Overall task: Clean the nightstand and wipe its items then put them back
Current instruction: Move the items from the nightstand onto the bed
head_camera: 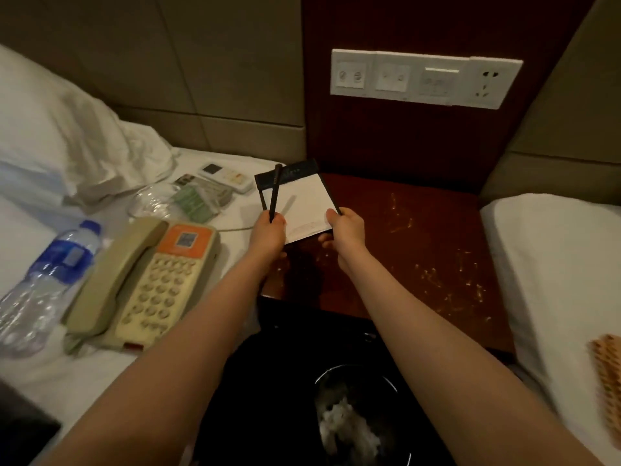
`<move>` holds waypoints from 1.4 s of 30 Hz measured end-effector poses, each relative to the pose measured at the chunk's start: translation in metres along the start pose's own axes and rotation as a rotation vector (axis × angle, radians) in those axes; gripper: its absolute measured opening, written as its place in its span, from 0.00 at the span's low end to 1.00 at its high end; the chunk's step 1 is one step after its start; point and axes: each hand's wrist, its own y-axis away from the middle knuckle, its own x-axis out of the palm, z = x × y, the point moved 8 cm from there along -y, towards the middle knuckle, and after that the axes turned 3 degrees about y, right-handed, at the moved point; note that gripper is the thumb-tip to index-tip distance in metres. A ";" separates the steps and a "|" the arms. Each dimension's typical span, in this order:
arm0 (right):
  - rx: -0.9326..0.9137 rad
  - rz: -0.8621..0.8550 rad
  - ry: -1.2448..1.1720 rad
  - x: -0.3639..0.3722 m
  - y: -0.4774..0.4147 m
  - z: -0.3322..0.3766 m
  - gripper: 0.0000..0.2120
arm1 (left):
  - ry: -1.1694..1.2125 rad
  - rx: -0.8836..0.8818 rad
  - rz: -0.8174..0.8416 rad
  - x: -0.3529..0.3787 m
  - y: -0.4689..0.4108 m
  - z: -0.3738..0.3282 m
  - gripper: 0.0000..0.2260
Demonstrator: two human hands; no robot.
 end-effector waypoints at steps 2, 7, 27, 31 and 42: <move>0.007 0.035 0.000 0.025 0.014 -0.004 0.03 | 0.027 -0.041 -0.014 -0.029 0.004 0.012 0.16; -0.013 0.117 -0.018 0.081 0.050 -0.013 0.04 | 0.002 0.005 -0.215 -0.103 0.023 0.032 0.20; -0.062 0.527 0.148 0.253 0.205 -0.039 0.08 | 0.001 -0.162 -0.754 -0.332 0.139 0.127 0.19; -0.068 0.696 0.211 0.298 0.261 -0.054 0.05 | -0.021 -0.246 -0.894 -0.375 0.185 0.167 0.19; 0.049 0.994 0.370 0.356 0.383 -0.117 0.16 | -0.094 -0.426 -1.155 -0.420 0.286 0.235 0.17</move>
